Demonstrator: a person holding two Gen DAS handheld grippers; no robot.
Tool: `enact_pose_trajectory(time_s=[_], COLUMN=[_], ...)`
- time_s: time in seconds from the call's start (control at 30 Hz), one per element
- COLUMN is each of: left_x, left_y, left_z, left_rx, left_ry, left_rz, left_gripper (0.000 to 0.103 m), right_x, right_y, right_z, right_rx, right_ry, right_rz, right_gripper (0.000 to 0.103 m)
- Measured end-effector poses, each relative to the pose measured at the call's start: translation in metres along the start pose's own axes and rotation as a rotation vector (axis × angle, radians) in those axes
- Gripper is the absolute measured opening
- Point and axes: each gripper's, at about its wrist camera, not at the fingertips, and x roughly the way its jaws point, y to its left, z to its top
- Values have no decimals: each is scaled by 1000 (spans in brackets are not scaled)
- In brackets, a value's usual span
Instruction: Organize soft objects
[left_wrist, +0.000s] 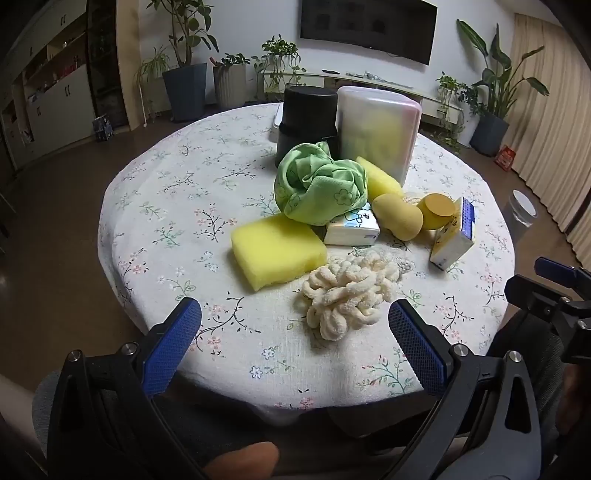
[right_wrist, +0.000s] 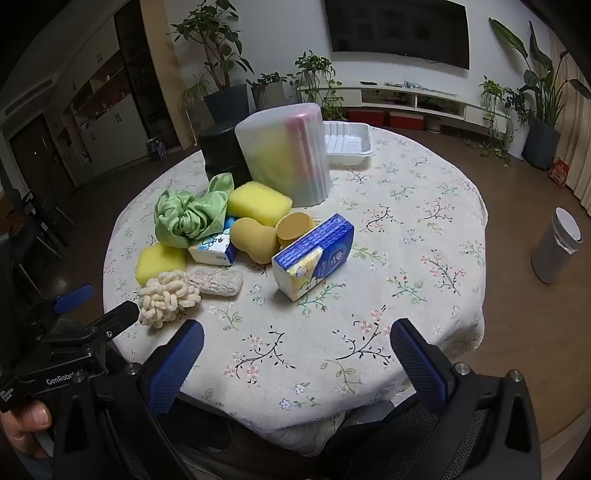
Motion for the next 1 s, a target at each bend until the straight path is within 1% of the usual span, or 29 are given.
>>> enact_pose_trajectory(time_s=[0.3, 0.33, 1.0], left_x=[3, 4, 4], left_y=[-3, -3, -1], left_z=[1, 1, -6], left_rx=[9, 9, -3], left_ry=[5, 6, 13], left_rz=[2, 2, 0], left_gripper=[103, 103, 103], right_x=[0, 5, 1], right_y=[-1, -3, -2], right_z=[-1, -1, -3], right_rx=[-1, 3, 3], right_ry=[-9, 2, 2], right_rz=[0, 1, -1], right_gripper=[103, 103, 103])
